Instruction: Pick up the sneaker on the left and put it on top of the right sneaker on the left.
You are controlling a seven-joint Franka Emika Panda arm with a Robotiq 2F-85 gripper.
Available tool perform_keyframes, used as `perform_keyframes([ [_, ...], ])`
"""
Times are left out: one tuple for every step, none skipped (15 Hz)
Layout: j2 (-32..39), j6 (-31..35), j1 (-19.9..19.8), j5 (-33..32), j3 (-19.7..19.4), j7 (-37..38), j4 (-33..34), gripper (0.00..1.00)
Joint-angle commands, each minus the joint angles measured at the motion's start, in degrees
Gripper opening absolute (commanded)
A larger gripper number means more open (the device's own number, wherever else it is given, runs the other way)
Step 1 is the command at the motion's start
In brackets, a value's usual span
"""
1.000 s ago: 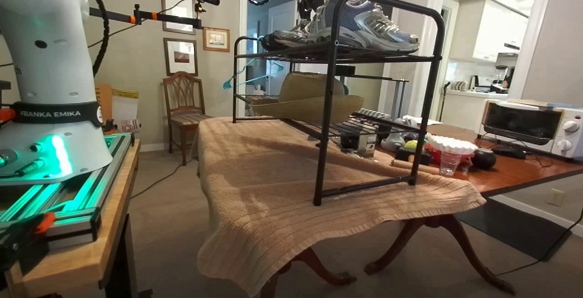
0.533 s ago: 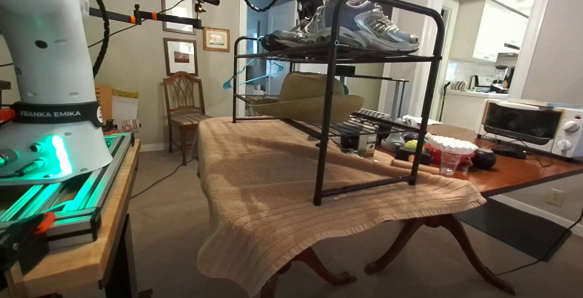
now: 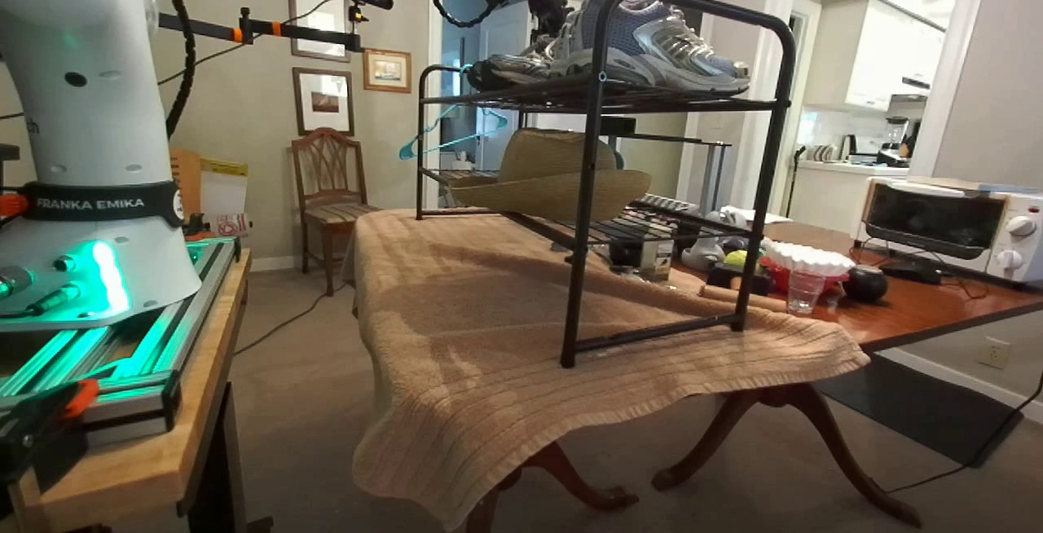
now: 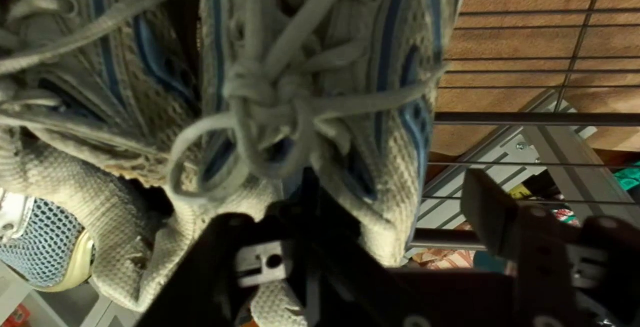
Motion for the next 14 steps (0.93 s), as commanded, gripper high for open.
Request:
perform_keyframes([
  [0.3,-2.0,1.2,-0.3,-1.0,-0.6,0.0,0.42],
  [0.2,-2.2,1.3,-0.4,-1.0,-0.5,-0.2,0.35],
  [0.1,-2.4,1.2,0.0,-1.0,-0.8,-0.3,0.27],
  [0.0,-2.6,1.2,0.4,-1.0,-0.9,-0.3,0.2],
  [-0.1,-2.7,1.1,1.0,-0.9,-1.1,-0.3,0.11],
  [-0.2,-2.7,1.1,1.5,-0.9,-1.2,-0.3,0.05],
  [-0.4,-2.8,1.1,2.0,-0.9,-1.4,-0.3,0.0],
  [-0.6,-2.8,1.1,2.3,-0.8,-1.5,-0.3,0.0],
  [-0.9,-2.9,1.1,2.7,-0.8,-1.6,-0.4,0.02],
  [-1.2,-2.8,1.1,2.8,-0.8,-1.6,-0.4,0.02],
  [-1.4,-2.8,1.2,2.9,-0.8,-1.5,-0.4,0.02],
  [-1.6,-2.8,1.2,3.0,-0.8,-1.5,-0.4,0.02],
  [-1.9,-2.8,1.2,3.3,-0.7,-1.7,-0.4,0.03],
  [-2.3,-2.8,1.3,3.4,-0.6,-1.8,-0.4,0.02],
])
